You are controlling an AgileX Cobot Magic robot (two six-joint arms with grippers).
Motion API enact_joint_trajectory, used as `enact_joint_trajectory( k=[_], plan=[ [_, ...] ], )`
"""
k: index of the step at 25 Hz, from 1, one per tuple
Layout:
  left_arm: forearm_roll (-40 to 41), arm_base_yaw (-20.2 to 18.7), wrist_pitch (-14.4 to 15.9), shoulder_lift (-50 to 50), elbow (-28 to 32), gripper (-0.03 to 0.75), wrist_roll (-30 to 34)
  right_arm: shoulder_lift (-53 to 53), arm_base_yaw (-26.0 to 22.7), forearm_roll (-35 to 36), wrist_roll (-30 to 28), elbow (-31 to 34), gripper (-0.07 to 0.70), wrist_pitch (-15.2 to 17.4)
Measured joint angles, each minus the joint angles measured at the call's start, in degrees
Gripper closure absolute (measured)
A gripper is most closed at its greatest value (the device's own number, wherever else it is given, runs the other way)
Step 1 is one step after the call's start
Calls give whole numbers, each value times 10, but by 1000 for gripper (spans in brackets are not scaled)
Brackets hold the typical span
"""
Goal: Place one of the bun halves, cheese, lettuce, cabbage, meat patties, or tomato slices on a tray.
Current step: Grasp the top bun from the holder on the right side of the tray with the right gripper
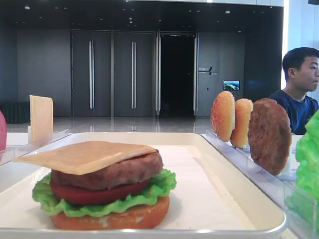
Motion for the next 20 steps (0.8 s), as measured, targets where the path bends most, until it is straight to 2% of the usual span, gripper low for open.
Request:
enact_joint_trajectory(
  k=[14, 20],
  plan=[
    [0, 0, 0, 0, 0, 715, 0, 179, 0, -4, 1, -163, 178, 2],
    [0, 0, 0, 0, 0, 715, 0, 203, 0, -4, 2, -195, 178, 2]
  ],
)
